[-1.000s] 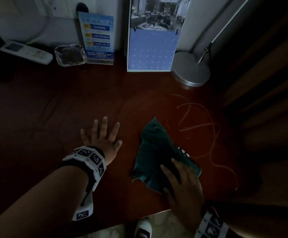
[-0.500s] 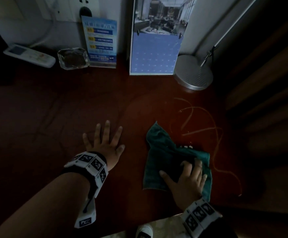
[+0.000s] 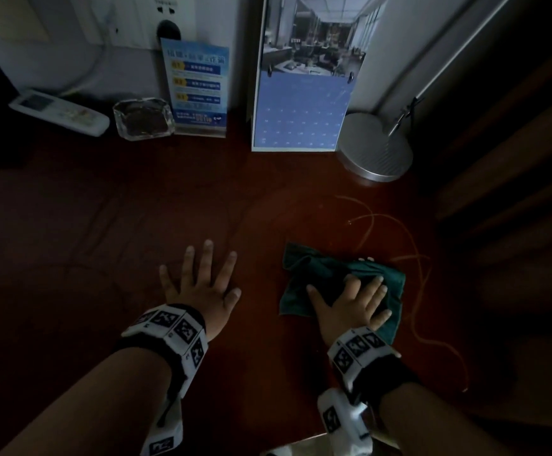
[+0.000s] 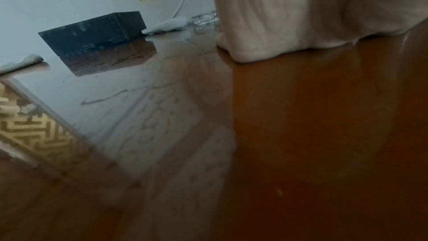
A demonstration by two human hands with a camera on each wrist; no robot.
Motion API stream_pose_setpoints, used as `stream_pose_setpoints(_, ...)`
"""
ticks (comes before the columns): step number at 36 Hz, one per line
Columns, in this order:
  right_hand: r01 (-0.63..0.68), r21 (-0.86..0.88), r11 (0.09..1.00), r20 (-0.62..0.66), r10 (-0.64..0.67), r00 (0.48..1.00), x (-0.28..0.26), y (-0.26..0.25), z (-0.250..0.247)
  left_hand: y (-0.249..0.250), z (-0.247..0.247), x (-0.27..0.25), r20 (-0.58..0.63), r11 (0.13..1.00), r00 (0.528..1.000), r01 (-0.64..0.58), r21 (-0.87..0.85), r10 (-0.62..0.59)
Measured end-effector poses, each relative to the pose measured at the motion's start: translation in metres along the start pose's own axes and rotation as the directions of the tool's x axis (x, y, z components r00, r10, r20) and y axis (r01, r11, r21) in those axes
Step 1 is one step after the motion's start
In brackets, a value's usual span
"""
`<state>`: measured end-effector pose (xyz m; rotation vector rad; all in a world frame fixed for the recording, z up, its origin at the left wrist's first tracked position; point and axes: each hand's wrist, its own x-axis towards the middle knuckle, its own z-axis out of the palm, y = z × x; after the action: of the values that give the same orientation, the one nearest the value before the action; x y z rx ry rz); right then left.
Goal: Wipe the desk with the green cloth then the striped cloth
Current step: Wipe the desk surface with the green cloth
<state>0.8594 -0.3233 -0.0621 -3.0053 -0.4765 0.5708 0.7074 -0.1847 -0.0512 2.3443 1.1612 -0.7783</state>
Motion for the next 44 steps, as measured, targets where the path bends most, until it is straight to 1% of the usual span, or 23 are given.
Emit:
stream_pose_setpoints(3, -0.072, 0.004, 0.997, 0.04, 0.072, 0.997, 0.012, -0.015, -0.008, 0.0, 0.0, -0.001, 0.005, 1.0, 1.0, -0.004, 0.003, 0.004)
stream_pose_setpoints(5, -0.103, 0.039, 0.994, 0.055, 0.1, 0.993, 0.018, -0.024, -0.014, 0.0, 0.001, -0.001, -0.001, 1.0, 1.0, -0.003, 0.001, 0.003)
stream_pose_setpoints(8, -0.099, 0.092, 0.991, 0.088, 0.091, 0.992, 0.023, -0.028, -0.022, 0.0, 0.002, -0.001, -0.004, 1.0, 1.0, 0.001, 0.0, -0.001)
stream_pose_setpoints(10, -0.046, 0.12, 0.992, 0.137, 0.03, 0.99, 0.026, -0.02, -0.028, -0.001, 0.001, -0.001, -0.006, 1.0, 1.0, 0.001, 0.002, -0.001)
stream_pose_setpoints(11, 0.003, 0.114, 0.994, 0.16, -0.021, 0.987, 0.027, -0.014, -0.033, -0.001, 0.001, -0.001, -0.009, 1.0, 1.0, -0.001, 0.002, 0.001)
stream_pose_setpoints(13, 0.161, 0.02, 0.987, 0.178, -0.162, 0.971, 0.029, 0.003, -0.043, -0.001, 0.001, -0.001, -0.01, 1.0, 1.0, -0.005, 0.0, 0.005)
stream_pose_setpoints(14, 0.269, -0.054, 0.962, 0.141, -0.26, 0.955, 0.03, 0.011, -0.048, -0.001, 0.001, -0.001, -0.008, 1.0, 1.0, -0.004, 0.0, 0.004)
stream_pose_setpoints(15, 0.386, -0.121, 0.915, 0.073, -0.379, 0.922, 0.033, 0.017, -0.052, 0.0, 0.0, -0.001, -0.007, 1.0, 1.0, -0.002, 0.002, 0.002)
stream_pose_setpoints(16, 0.504, -0.171, 0.847, 0.01, -0.51, 0.86, 0.035, 0.021, -0.055, 0.0, 0.0, -0.001, -0.007, 1.0, 1.0, -0.001, 0.002, 0.001)
stream_pose_setpoints(18, 0.708, -0.23, 0.667, -0.012, -0.73, 0.684, 0.044, 0.023, -0.057, 0.0, 0.0, -0.001, -0.011, 1.0, 1.0, 0.0, -0.004, 0.0)
stream_pose_setpoints(19, 0.782, -0.242, 0.575, 0.008, -0.805, 0.594, 0.05, 0.023, -0.056, 0.0, 0.001, -0.001, -0.014, 1.0, 1.0, 0.0, -0.006, 0.0)
stream_pose_setpoints(21, 0.884, -0.253, 0.393, 0.124, -0.893, 0.433, 0.063, 0.022, -0.052, 0.0, 0.002, 0.0, -0.02, 1.0, 1.0, 0.005, -0.004, -0.005)
stream_pose_setpoints(22, 0.915, -0.25, 0.316, 0.205, -0.907, 0.369, 0.068, 0.02, -0.052, 0.0, 0.002, 0.0, -0.023, 1.0, 1.0, 0.007, 0.001, -0.007)
stream_pose_setpoints(23, 0.937, -0.242, 0.253, 0.282, -0.905, 0.317, 0.072, 0.017, -0.053, 0.0, 0.002, 0.0, -0.026, 1.0, 1.0, 0.008, 0.006, -0.008)
stream_pose_setpoints(24, 0.95, -0.237, 0.205, 0.35, -0.894, 0.28, 0.076, 0.015, -0.054, 0.0, 0.003, 0.001, -0.027, 1.0, 1.0, 0.008, 0.007, -0.008)
stream_pose_setpoints(26, 0.958, -0.248, 0.142, 0.449, -0.86, 0.243, 0.084, 0.011, -0.054, 0.0, 0.003, 0.001, -0.023, 1.0, 1.0, 0.005, 0.003, -0.005)
stream_pose_setpoints(29, 0.958, -0.284, 0.038, 0.501, -0.846, 0.182, 0.095, 0.007, -0.049, -0.001, 0.004, 0.002, -0.027, 1.0, 1.0, 0.003, -0.005, -0.003)
stream_pose_setpoints(30, 0.955, -0.298, 0.02, 0.505, -0.845, 0.175, 0.098, 0.005, -0.047, -0.001, 0.005, 0.003, -0.033, 1.0, 0.999, 0.005, -0.005, -0.006)
stream_pose_setpoints(32, 0.947, -0.321, 0.028, 0.482, -0.856, 0.188, 0.103, -0.003, -0.044, -0.001, 0.005, 0.002, -0.044, 1.0, 0.999, 0.006, -0.008, -0.006)
stream_pose_setpoints(34, 0.929, -0.365, 0.06, 0.433, -0.873, 0.226, 0.106, -0.01, -0.04, -0.001, 0.005, 0.001, -0.049, 1.0, 0.999, 0.004, -0.019, -0.005)
stream_pose_setpoints(38, 0.882, -0.425, 0.205, 0.338, -0.868, 0.364, 0.105, -0.026, -0.031, 0.0, 0.005, 0.001, -0.062, 1.0, 0.998, 0.013, 0.002, -0.013)
stream_pose_setpoints(41, 0.838, -0.431, 0.334, 0.291, -0.828, 0.479, 0.103, -0.04, -0.025, 0.0, 0.004, 0.001, -0.06, 1.0, 0.998, 0.01, -0.006, -0.011)
stream_pose_setpoints(44, 0.795, -0.409, 0.448, 0.261, -0.778, 0.572, 0.104, -0.056, -0.026, -0.001, 0.003, 0.0, -0.061, 0.999, 0.998, -0.003, -0.032, 0.001)
